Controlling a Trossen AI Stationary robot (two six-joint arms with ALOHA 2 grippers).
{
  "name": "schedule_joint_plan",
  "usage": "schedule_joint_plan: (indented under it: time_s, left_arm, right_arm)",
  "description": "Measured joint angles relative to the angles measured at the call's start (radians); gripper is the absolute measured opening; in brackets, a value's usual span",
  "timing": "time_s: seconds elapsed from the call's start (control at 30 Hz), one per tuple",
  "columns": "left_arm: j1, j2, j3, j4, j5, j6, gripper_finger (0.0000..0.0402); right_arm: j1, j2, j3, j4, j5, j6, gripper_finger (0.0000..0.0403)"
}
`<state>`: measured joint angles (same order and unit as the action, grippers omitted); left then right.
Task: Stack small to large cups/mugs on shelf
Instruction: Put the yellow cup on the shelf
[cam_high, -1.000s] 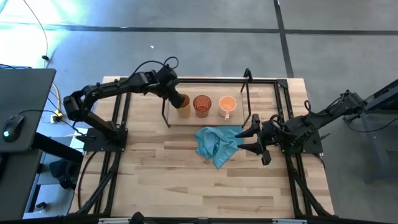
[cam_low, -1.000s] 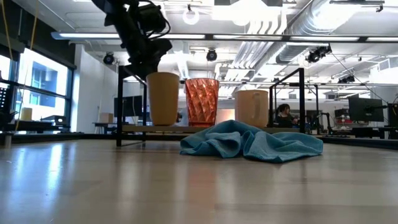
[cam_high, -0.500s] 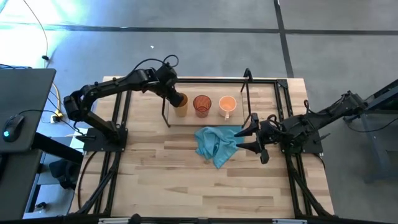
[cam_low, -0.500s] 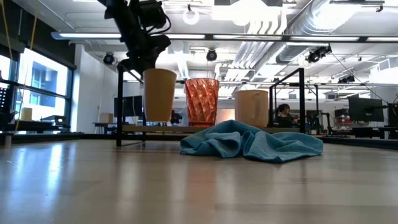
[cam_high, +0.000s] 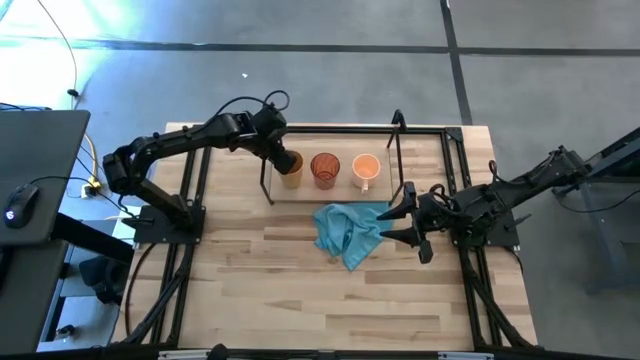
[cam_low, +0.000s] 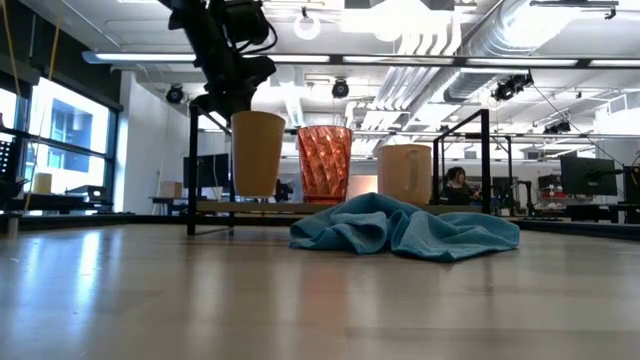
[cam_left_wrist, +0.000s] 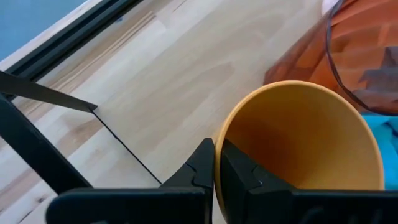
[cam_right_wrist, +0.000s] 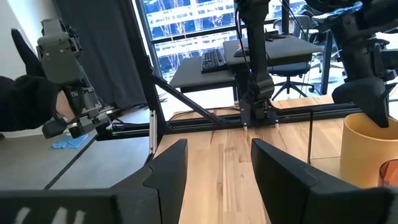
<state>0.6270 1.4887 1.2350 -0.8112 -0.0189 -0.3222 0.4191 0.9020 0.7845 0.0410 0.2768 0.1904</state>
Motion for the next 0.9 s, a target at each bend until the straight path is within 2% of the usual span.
schedule_joint_plan:
  time_s: [0.9]
  left_arm:
    - [0.0, 0.023, -0.001, 0.002, 0.007, -0.016, 0.0]
  right_arm:
    - [0.0, 0.0, 0.0, -0.001, -0.016, 0.011, 0.017]
